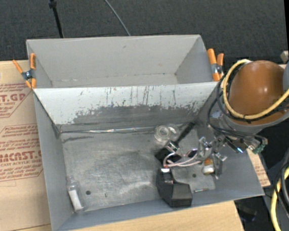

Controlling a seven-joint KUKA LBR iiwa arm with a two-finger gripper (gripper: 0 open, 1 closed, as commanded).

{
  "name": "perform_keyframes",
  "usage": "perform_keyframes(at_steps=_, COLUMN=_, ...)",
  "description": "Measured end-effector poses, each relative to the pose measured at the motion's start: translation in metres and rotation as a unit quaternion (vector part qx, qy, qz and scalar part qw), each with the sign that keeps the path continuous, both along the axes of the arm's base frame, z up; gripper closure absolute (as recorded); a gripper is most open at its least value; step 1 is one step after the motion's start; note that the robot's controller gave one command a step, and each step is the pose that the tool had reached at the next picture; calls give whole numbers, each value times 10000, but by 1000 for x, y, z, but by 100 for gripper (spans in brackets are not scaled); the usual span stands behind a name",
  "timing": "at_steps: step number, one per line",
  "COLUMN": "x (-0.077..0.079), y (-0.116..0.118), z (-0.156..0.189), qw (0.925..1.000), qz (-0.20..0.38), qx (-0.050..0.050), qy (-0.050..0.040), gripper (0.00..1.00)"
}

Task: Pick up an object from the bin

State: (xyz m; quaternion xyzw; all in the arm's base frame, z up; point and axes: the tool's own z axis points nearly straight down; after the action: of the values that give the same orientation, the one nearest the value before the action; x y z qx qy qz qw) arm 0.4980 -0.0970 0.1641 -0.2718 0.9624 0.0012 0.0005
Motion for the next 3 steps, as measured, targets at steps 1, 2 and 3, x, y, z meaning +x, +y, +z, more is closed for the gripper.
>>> perform_keyframes(at_steps=1, x=0, y=1, z=9, qw=9998, qz=176, qx=-8, qy=-4, gripper=100)
perform_keyframes(at_steps=2, x=3, y=6, z=5, qw=10000, qz=53, qx=-6, qy=-8, gripper=100)
perform_keyframes(at_steps=3, x=-2, y=5, z=-12, qw=10000, qz=-83, qx=-4, qy=-4, gripper=100)
